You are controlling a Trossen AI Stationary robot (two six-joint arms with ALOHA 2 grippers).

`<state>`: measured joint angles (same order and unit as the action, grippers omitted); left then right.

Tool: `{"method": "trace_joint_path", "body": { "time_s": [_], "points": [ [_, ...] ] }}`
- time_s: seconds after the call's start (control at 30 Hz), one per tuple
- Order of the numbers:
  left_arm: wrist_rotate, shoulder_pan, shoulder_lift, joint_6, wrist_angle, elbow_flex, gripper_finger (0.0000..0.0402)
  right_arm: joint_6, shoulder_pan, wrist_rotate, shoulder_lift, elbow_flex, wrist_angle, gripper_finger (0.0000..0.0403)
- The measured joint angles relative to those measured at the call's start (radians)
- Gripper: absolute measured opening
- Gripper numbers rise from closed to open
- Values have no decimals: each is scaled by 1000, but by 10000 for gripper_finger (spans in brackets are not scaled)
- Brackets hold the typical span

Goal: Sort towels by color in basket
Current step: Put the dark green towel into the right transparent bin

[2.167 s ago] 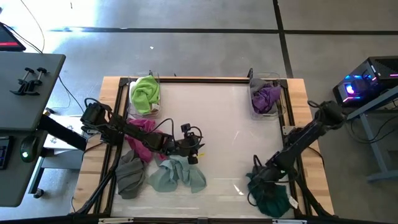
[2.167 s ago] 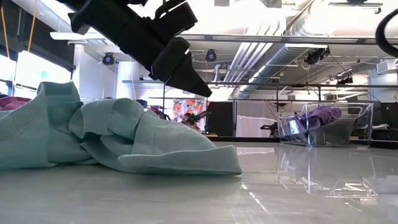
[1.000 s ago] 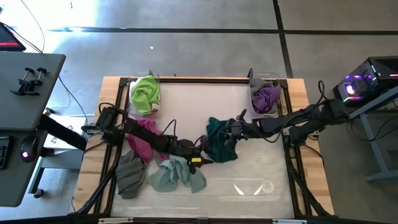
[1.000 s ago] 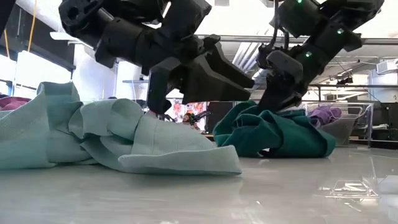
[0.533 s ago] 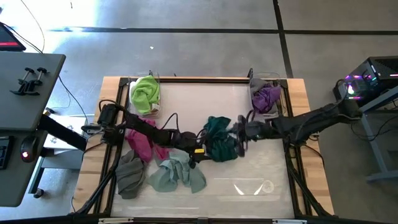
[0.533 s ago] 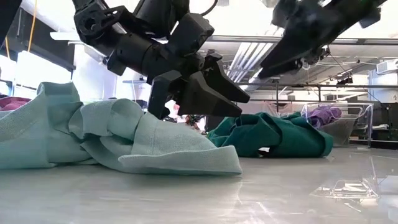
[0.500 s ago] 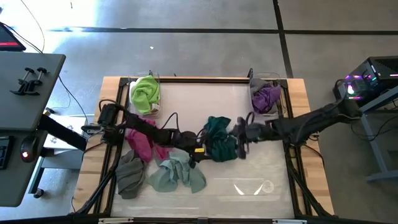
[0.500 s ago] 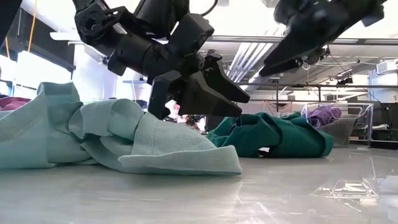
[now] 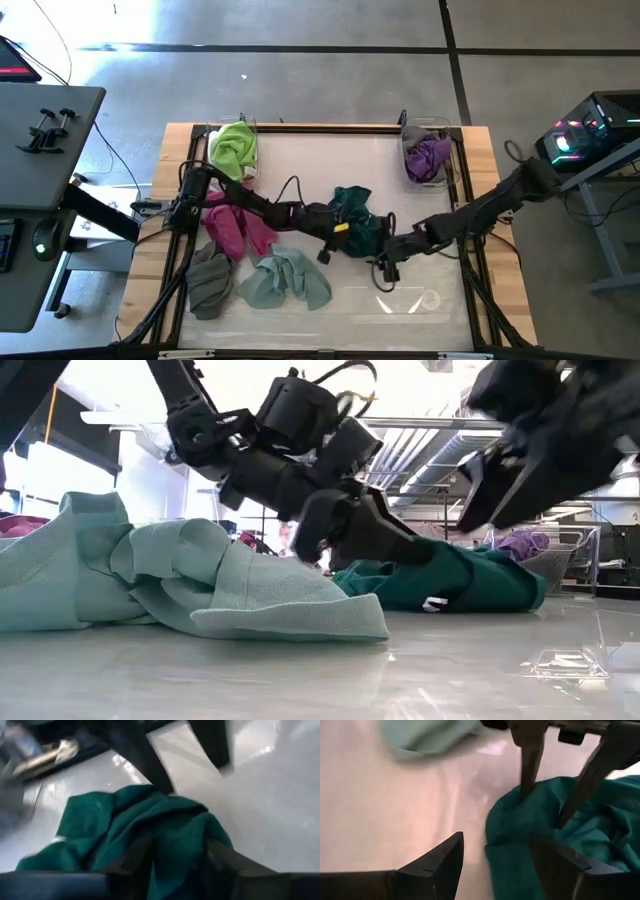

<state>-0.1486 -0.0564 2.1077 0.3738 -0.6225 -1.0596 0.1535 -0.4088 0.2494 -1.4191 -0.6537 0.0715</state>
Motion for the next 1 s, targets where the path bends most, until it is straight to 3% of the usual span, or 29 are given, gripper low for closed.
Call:
{"method": "trace_joint_path", "body": {
  "time_s": [0.2, 0.3, 0.47, 0.63, 0.83, 0.93, 1.0],
  "points": [
    [-6, 41, -1, -279, 29, -14, 17, -42, 3, 161, -106, 0, -91, 220],
    [-54, 53, -3, -391, 26, -13, 10, -32, 3, 267, -136, 0, -103, 220],
    [-103, 52, -11, -440, 21, -13, 3, -5, 36, 295, -182, -1, -105, 200],
    [-114, 39, -36, -360, 34, -14, 22, 33, 97, 259, -228, 0, -102, 124],
    [-118, -3, -109, -36, 155, -15, 91, 69, 161, 210, -251, 0, -106, 16],
    [-51, -29, -138, 111, 263, -14, 131, 79, 186, 199, -237, 32, -155, 14],
    [34, -56, -149, 224, 307, -14, 152, 107, 216, 133, -219, 81, -255, 20]
  ]
}}
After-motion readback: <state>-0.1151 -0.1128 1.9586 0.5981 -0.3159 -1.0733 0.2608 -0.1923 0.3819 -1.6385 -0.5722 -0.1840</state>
